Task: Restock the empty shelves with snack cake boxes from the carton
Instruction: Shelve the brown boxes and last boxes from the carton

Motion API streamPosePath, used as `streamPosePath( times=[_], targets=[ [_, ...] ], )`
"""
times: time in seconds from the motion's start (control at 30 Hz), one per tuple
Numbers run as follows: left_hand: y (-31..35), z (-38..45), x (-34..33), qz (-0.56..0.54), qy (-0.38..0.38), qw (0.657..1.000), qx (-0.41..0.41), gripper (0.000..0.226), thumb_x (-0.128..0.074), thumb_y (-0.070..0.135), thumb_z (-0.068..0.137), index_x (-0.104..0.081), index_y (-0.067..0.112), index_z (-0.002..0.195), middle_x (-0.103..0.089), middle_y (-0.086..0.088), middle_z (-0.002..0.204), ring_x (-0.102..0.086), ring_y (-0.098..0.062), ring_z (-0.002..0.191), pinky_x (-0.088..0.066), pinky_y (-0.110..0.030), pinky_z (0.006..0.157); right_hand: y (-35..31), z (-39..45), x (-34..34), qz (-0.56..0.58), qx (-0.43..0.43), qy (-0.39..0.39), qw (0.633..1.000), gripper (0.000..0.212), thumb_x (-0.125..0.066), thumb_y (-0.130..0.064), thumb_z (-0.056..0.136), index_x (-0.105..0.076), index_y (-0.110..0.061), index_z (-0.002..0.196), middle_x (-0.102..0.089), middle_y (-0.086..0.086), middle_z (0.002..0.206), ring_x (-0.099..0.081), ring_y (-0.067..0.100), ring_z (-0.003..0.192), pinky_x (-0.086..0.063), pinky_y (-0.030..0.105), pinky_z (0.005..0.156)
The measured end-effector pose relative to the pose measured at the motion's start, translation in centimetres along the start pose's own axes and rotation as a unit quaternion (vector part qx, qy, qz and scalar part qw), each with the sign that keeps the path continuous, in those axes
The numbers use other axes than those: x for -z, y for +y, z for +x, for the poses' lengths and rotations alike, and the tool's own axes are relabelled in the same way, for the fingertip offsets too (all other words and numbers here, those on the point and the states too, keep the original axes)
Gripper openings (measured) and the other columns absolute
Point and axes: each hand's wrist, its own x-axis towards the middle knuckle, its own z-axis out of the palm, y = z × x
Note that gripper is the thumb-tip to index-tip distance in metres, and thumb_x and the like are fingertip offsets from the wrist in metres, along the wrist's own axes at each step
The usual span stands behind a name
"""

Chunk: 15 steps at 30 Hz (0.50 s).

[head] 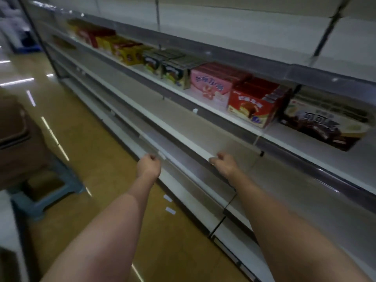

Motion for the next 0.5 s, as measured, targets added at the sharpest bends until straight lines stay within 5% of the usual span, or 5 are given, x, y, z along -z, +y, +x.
streamPosePath(
  times=[0.5],
  targets=[
    [-20.6,9.6,21.6,0.009,0.102,0.979,0.176,0.023,-0.047,0.016,0.094,-0.063,0.005,0.106,-0.063,-0.018,0.115,-0.056,-0.037,0.107,-0.045,-0.037,0.092,-12.0,0.9,-28.1,-0.072,0.002,-0.178,0.981,0.065,-0.057,-0.031,0.093,-0.031,-0.005,0.146,-0.034,0.013,0.151,-0.035,0.030,0.137,-0.032,0.039,0.111]
  ],
)
